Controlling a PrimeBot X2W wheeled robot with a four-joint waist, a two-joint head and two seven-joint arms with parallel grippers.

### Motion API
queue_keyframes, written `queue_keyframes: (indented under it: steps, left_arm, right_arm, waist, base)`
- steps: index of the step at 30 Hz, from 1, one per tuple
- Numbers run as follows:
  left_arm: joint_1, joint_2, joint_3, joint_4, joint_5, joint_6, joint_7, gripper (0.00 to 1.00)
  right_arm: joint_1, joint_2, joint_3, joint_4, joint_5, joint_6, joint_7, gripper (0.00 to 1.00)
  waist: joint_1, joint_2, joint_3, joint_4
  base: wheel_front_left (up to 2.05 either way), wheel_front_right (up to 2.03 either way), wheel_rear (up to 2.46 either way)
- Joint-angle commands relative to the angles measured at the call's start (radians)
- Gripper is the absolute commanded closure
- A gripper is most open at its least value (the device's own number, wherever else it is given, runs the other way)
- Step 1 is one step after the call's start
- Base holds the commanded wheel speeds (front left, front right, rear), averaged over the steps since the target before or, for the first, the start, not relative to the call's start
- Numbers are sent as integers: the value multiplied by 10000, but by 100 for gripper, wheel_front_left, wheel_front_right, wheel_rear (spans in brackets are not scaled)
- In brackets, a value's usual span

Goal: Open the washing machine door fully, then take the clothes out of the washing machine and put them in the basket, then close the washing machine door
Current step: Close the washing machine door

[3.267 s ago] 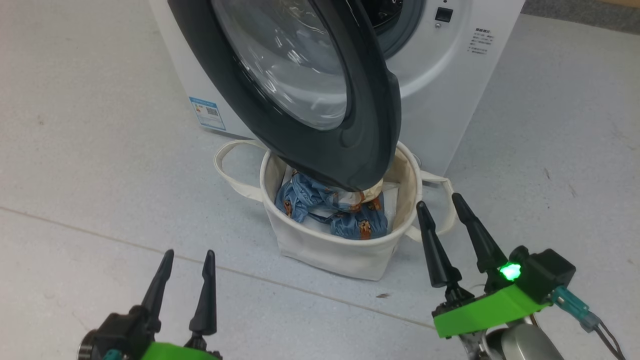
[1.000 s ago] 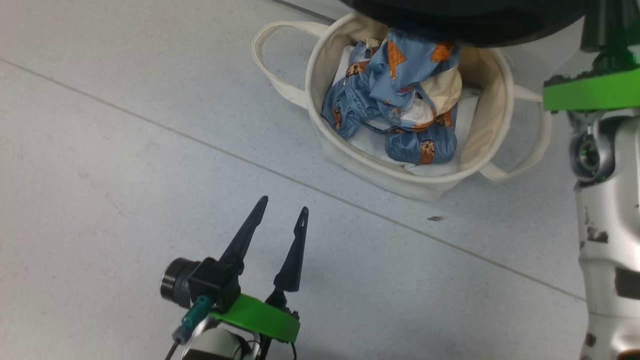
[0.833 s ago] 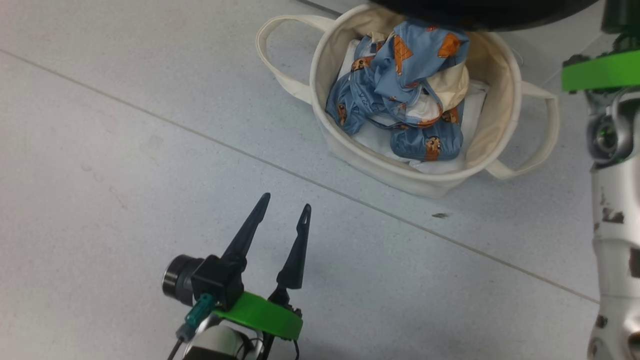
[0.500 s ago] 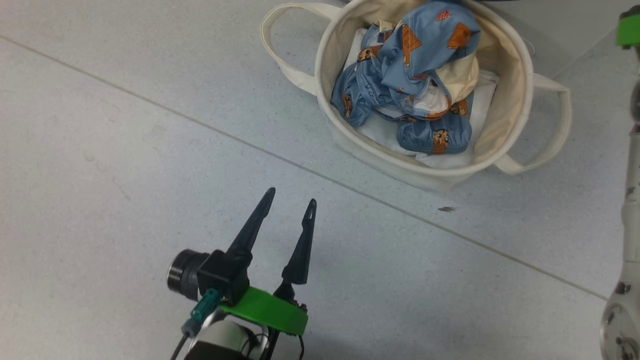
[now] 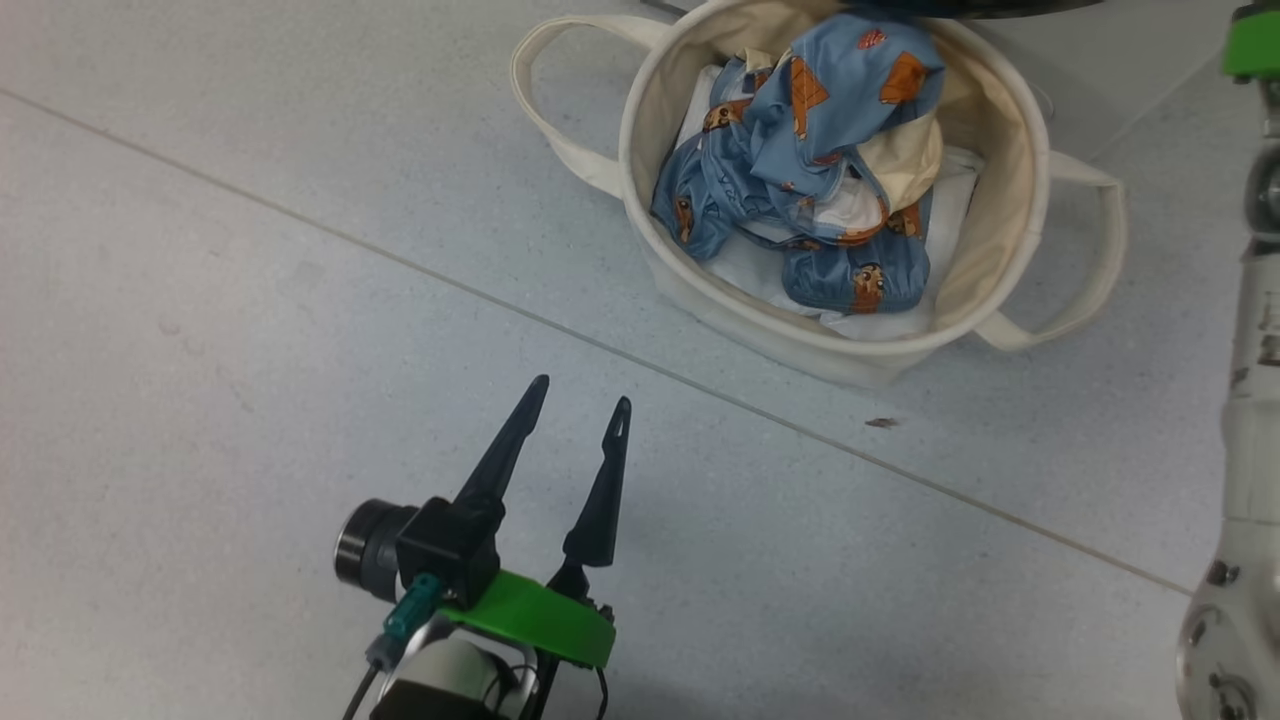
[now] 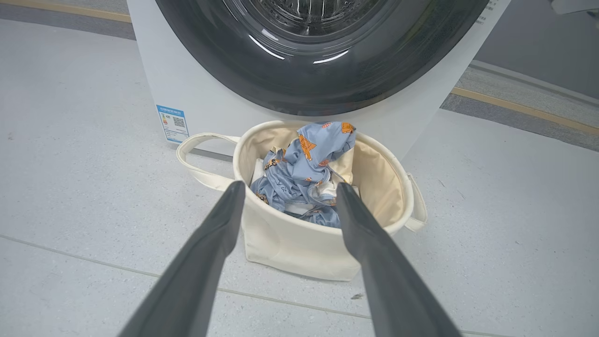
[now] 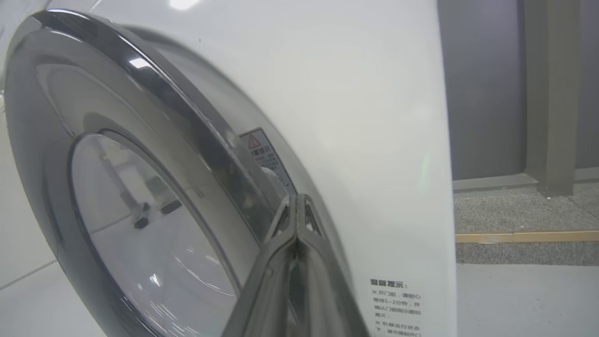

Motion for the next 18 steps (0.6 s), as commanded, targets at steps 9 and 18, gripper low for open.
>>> queue_keyframes:
  steps: [9,18]
  left_arm:
    - [-13,62,381,-181,94,-59,-88,0]
    - [-83,62,281,-260,15,7,-88,0]
  right_arm:
    - [524,335,764,-654,232,0,-36,100]
    - [-133,114,597,157,62,0,-36,100]
  waist:
    - [-1,0,-62,-61]
    - [-1,0,234,188]
  base:
    - [0,0,0]
    - [0,0,0]
